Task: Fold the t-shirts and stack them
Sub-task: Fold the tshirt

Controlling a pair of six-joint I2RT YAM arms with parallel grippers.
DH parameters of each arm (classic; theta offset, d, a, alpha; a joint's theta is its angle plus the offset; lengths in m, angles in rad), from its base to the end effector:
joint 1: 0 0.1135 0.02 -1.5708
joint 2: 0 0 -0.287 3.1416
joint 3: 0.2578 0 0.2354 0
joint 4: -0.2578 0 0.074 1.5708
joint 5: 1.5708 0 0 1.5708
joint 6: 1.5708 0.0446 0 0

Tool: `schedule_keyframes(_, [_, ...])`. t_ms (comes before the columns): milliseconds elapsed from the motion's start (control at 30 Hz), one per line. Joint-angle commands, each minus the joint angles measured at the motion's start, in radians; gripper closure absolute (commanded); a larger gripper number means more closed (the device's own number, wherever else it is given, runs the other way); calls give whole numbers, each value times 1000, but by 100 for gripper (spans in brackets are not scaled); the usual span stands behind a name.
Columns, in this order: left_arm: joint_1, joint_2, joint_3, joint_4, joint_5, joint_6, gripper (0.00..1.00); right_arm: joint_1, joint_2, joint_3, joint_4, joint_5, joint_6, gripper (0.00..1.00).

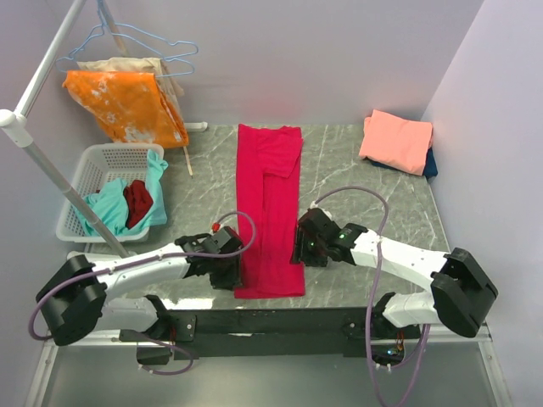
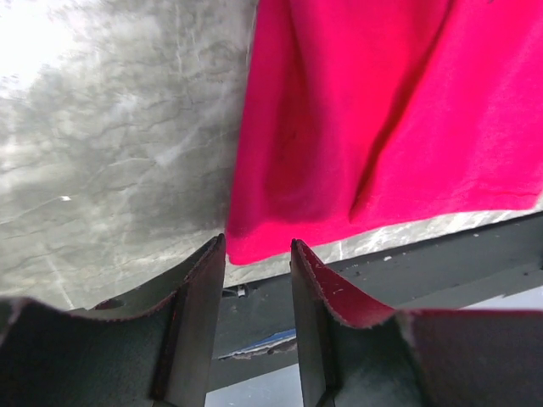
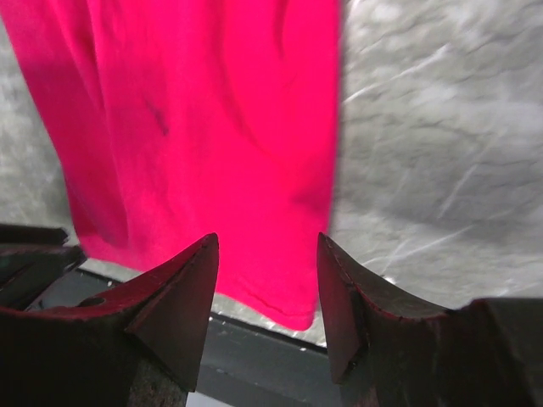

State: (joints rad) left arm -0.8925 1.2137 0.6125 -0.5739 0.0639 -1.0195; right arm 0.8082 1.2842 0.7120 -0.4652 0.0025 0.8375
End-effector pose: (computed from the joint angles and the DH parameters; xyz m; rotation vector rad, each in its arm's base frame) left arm 0.1151 -0.1474 0.1938 -0.1665 2.9131 -0.5316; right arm 0.1542 0.1612 0.2139 0.0409 2.7254 0.5436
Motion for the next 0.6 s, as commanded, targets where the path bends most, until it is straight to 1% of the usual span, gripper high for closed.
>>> schedule_keyframes(0, [-40,49,0,26,-21,-57,58,37,10,-16,19,-24,38,43])
schedule_keyframes(67, [-66,79,-6,26,-48,-77,58,52,18,-22,23,-29,44,44])
schedule_keyframes(267, [-80,144,4,11,-61,-96,63,65,35,-28,17,-36,43,44])
schedule_keyframes(300, [-80,147,4,14,-88,-94,67,69,35,-29,17,-38,41,44])
schedule_keyframes(367, [-80,147,-2,16,-90,-99,72,72,37,-35,13,-39,40,44])
schedule_keyframes(400, [-80,144,-2,6,-93,-102,79,74,37,-39,13,-44,38,44])
schedule_keyframes(467, [-82,130,-2,-6,-102,-109,85,80,40,-43,10,-52,34,44])
schedule_keyframes(500, [-82,121,-3,-17,-104,-119,91,83,41,-45,8,-56,34,44])
schedule_keyframes(567, [-82,95,-10,-27,-107,-132,97,95,49,-46,-4,-67,32,44])
